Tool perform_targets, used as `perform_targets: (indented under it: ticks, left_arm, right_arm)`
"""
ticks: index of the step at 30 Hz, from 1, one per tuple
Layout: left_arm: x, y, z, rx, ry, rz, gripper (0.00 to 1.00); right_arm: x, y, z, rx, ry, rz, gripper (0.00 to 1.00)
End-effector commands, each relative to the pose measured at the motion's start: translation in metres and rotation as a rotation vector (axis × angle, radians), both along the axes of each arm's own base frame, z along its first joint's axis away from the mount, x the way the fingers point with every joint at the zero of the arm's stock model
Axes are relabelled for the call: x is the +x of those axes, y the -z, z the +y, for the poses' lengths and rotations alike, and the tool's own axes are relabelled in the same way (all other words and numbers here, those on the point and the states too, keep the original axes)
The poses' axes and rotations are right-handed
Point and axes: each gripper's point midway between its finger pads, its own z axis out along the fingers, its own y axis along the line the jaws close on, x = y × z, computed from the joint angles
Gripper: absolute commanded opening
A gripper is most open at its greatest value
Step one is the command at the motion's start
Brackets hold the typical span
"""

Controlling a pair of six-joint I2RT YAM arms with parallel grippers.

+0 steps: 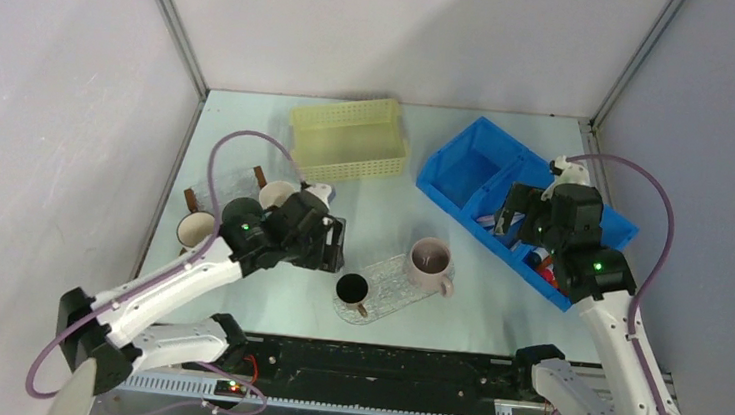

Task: Prepare toiletry sets of a toothbrush and toothpaste on the tray
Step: Place the cup on the tray, then pick up the toothpaste from the storage box.

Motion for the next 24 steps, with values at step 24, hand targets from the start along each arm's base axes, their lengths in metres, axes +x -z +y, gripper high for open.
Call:
perform_targets:
  ticks: [24]
  left_arm:
    - [0.069,-0.135,0.136,-0.101,-0.473,-0.825,1.0]
  right_arm:
    - [-0.01,0.086,-0.115,0.191,0.813,0.291,0.89]
